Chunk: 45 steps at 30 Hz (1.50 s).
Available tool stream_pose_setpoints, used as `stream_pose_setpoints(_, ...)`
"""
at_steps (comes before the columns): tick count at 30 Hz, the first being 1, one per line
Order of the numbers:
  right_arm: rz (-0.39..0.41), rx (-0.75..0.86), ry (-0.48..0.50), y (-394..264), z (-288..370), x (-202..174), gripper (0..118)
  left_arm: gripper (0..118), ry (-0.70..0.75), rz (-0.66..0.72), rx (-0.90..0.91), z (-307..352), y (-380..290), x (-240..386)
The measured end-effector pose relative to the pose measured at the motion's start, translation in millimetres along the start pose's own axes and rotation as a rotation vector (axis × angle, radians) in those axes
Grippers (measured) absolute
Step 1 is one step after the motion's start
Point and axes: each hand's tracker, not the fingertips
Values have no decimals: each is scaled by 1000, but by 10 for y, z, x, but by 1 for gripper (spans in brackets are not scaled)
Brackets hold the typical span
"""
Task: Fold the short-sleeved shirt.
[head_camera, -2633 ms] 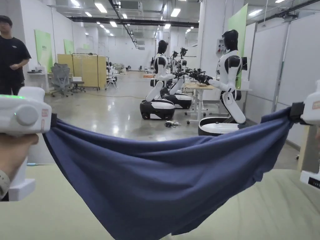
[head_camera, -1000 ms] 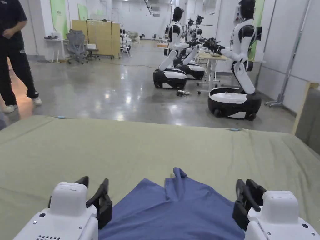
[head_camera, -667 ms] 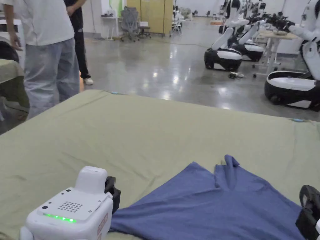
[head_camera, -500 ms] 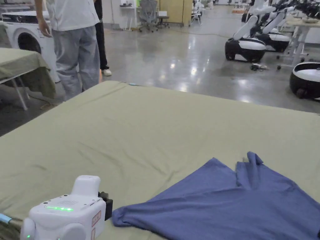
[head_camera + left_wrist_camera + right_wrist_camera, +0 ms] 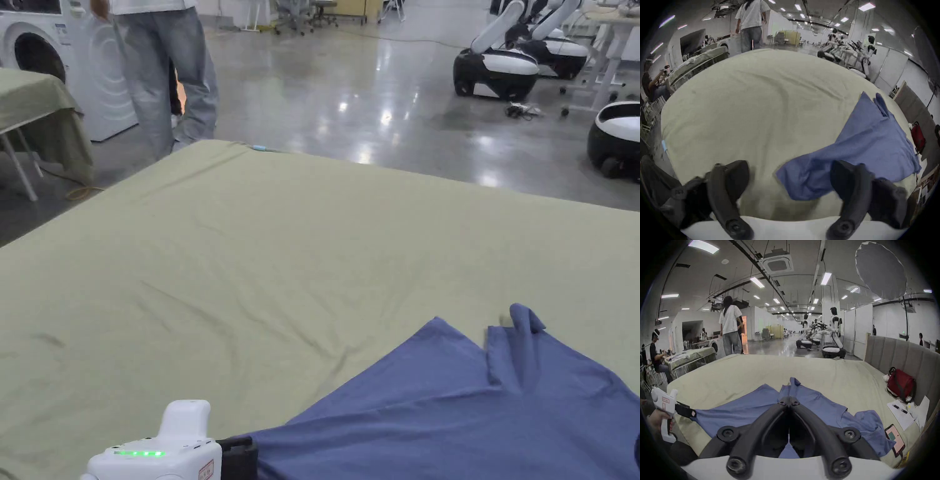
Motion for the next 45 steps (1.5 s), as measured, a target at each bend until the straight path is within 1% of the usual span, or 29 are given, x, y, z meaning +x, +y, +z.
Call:
stream_pose_setpoints(1,8,-7,-5,-10,-20,7,4,91,37,-31,-17,-11,-28,34)
stream_pose_setpoints(2,14,-17,-8,-19,-47,28,4,87,86,-104,-12,-30,-55,101)
stream_pose_setpoints(4,8,-37,-6,-30,-108,84,4,80,86,-158,14,16,-82,207)
stream_pose_setpoints(5,-5,-47,-2,-36,-139,126,4,73,79,-164,18,51,-86,240)
stream_pose_setpoints(8,-37,-91,0,-15,-278,282,4,23,62,-195,45,134,-112,361)
stream_pose_setpoints(9,-42,-101,3,-1,-330,350,4,9,55,-202,42,172,-116,362)
stream_pose_setpoints(12,-38,-129,-3,94,-555,598,4,7,17,-189,49,267,-110,329)
stream_pose_setpoints(15,-7,-185,-10,224,-927,892,4,7,-34,-153,80,451,-59,298)
stream_pose_setpoints(18,14,-291,5,339,-1511,1150,4,7,-48,-166,117,642,-4,294)
stream_pose_setpoints(20,65,-368,-44,349,-1951,1257,6,7,-67,-172,128,727,14,318)
stream_pose_setpoints(21,92,-418,-19,335,-2189,1314,11,7,-71,-177,133,792,39,354)
stream_pose_setpoints(22,99,-420,9,305,-2396,1361,28,7,-75,-186,129,803,50,374)
stream_pose_setpoints(23,119,-417,23,283,-2549,1386,59,7,-74,-192,124,803,53,389)
stream_pose_setpoints(24,148,-417,46,170,-2856,1447,93,7,-71,-196,127,805,50,405)
stream_pose_setpoints(25,154,-447,97,134,-3046,1481,96,7,-72,-195,127,788,73,377)
stream_pose_setpoints(26,155,-455,132,97,-3193,1502,96,7,-74,-193,118,763,86,380)
stream_pose_setpoints(29,226,-522,120,-64,-3531,1414,96,7,-64,-192,98,679,113,377)
stream_pose_setpoints(30,227,-552,99,-127,-3620,1407,96,7,-59,-193,93,656,119,378)
stream_pose_setpoints(32,196,-621,126,-291,-3777,1469,96,7,-53,-185,90,626,135,381)
stream_pose_setpoints(33,170,-621,126,-341,-3765,1480,96,7,-52,-178,90,620,148,388)
stream_pose_setpoints(34,130,-581,96,-296,-3682,1488,95,7,-56,-175,90,610,156,391)
stream_pose_setpoints(35,71,-581,101,-241,-3608,1476,89,7,-58,-174,91,606,161,398)
stream_pose_setpoints(36,24,-567,155,-68,-3387,1399,56,7,-59,-173,91,608,164,406)
stream_pose_setpoints(37,48,-564,145,-59,-3299,1339,23,7,-63,-174,94,617,174,415)
stream_pose_setpoints(38,75,-567,130,-61,-3220,1251,9,7,-67,-172,96,617,181,427)
stream_pose_setpoints(39,91,-569,122,-56,-3156,1190,9,7,-73,-169,98,612,189,435)
stream_pose_setpoints(42,91,-547,126,2,-2819,1060,9,7,-82,-156,103,567,202,442)
stream_pose_setpoints(43,65,-509,120,61,-2686,1030,9,7,-86,-154,100,546,204,441)
stream_pose_setpoints(45,-24,-452,132,148,-2420,1021,9,7,-113,-143,95,482,210,402)
